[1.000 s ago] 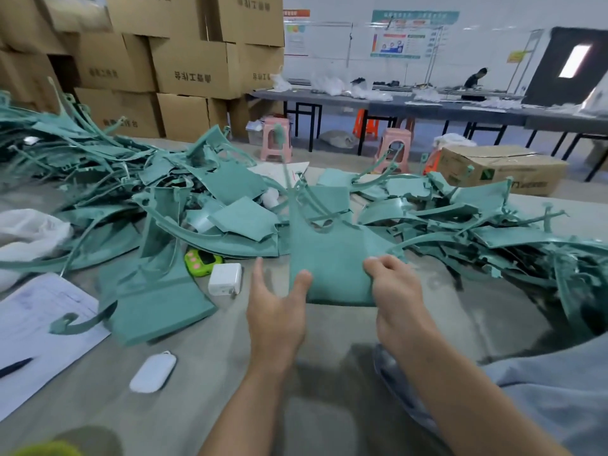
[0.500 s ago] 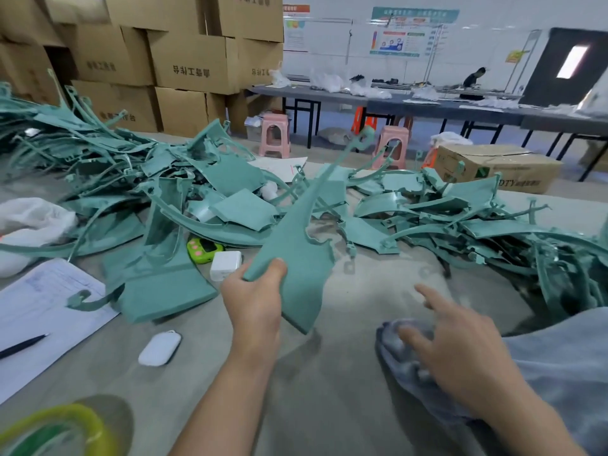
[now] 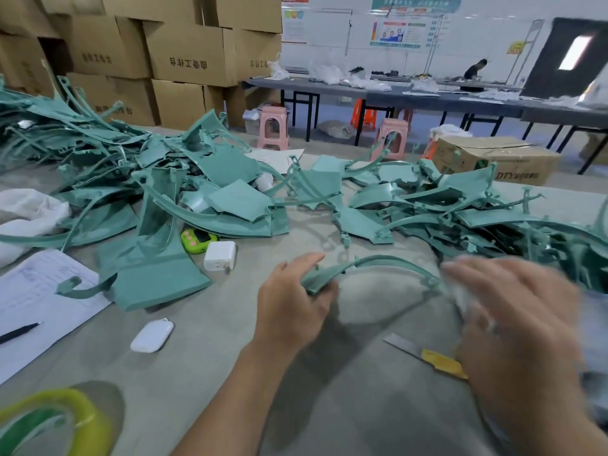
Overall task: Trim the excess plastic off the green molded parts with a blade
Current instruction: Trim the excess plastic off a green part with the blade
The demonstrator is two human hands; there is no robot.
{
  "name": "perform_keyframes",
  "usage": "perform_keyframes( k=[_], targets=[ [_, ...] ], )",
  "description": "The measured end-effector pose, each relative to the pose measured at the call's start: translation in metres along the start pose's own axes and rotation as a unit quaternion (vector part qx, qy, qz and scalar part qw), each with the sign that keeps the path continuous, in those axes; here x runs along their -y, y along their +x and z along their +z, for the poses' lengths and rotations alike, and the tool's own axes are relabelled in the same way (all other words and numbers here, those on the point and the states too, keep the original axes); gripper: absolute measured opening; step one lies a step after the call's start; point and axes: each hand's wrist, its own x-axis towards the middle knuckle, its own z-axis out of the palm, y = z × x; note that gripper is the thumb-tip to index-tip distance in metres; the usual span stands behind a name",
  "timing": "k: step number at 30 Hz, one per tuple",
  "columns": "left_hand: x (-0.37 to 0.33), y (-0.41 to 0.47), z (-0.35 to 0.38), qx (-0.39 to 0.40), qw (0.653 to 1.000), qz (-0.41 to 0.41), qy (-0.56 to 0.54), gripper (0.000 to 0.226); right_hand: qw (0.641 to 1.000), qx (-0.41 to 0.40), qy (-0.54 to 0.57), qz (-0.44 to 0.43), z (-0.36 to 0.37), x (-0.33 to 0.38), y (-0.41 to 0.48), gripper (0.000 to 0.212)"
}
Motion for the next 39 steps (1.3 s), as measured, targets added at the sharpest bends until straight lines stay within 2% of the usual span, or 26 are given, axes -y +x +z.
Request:
perform_keyframes(
  k=[1, 2, 4, 5, 8, 9, 11, 13, 17, 20, 23, 27, 29, 31, 33, 34, 37, 39],
  targets=[
    [0.003, 0.001, 0.000, 0.007, 1.000, 0.005, -0.003, 0.041, 0.998, 0.065, 0.011, 0.009, 0.006, 0.006, -0.013, 0.039],
    [0.005, 0.001, 0.000, 0.012, 1.000, 0.006, -0.015, 0.037, 0.984, 0.164, 0.049, 0.047, 0.014, 0.013, -0.019, 0.038],
    [0.010, -0.002, -0.001, 0.021, 0.999, 0.004, -0.030, 0.031, 0.943, 0.289, 0.025, 0.161, 0.026, 0.005, -0.030, 0.038],
    [0.013, -0.003, -0.001, 0.027, 0.999, 0.007, -0.026, 0.033, 0.922, 0.323, 0.000, 0.215, 0.030, -0.003, -0.031, 0.034],
    [0.021, -0.004, 0.000, 0.041, 0.999, 0.005, 0.003, 0.043, 0.890, 0.335, -0.065, 0.303, 0.023, -0.038, -0.023, 0.019],
    [0.022, -0.002, 0.001, 0.047, 0.999, 0.000, 0.014, 0.044, 0.877, 0.364, -0.062, 0.307, 0.021, -0.044, -0.025, 0.020],
    [0.022, 0.001, 0.003, 0.060, 0.998, -0.009, 0.029, 0.044, 0.856, 0.443, -0.061, 0.260, 0.021, -0.042, -0.029, 0.025],
    [0.023, 0.001, 0.005, 0.063, 0.998, -0.010, 0.027, 0.044, 0.846, 0.485, -0.057, 0.215, 0.018, -0.043, -0.031, 0.023],
    [0.022, -0.002, 0.009, 0.042, 0.999, -0.002, 0.020, 0.048, 0.840, 0.507, -0.042, 0.189, 0.014, -0.052, -0.029, 0.018],
    [0.017, -0.003, 0.010, 0.026, 0.999, 0.019, -0.013, 0.060, 0.847, 0.495, -0.023, 0.193, 0.013, -0.055, -0.029, 0.025],
    [0.017, -0.003, 0.008, 0.002, 0.999, 0.038, -0.038, 0.061, 0.848, 0.492, -0.009, 0.199, 0.010, -0.059, -0.026, 0.028],
    [0.015, -0.003, 0.007, 0.050, 0.997, 0.054, 0.009, 0.055, 0.841, 0.510, 0.007, 0.183, 0.006, -0.064, -0.027, 0.016],
    [0.011, -0.004, 0.012, 0.085, 0.995, -0.003, 0.044, 0.066, 0.864, 0.450, 0.057, 0.217, 0.006, -0.063, -0.029, 0.021],
    [0.008, -0.006, 0.016, 0.106, 0.992, -0.037, 0.059, 0.073, 0.889, 0.340, 0.141, 0.272, 0.008, -0.056, -0.029, 0.018],
    [0.007, -0.007, 0.018, 0.120, 0.990, -0.030, 0.069, 0.073, 0.888, 0.259, 0.227, 0.306, 0.014, -0.043, -0.030, 0.016],
    [0.006, -0.007, 0.019, 0.123, 0.990, -0.026, 0.071, 0.071, 0.878, 0.251, 0.262, 0.312, 0.019, -0.034, -0.032, 0.015],
    [0.005, -0.006, 0.022, 0.128, 0.989, -0.017, 0.068, 0.066, 0.849, 0.296, 0.318, 0.300, 0.037, -0.011, -0.039, 0.014],
    [0.004, -0.006, 0.025, 0.135, 0.989, -0.017, 0.065, 0.069, 0.849, 0.309, 0.308, 0.298, 0.048, -0.005, -0.042, 0.013]
  ],
)
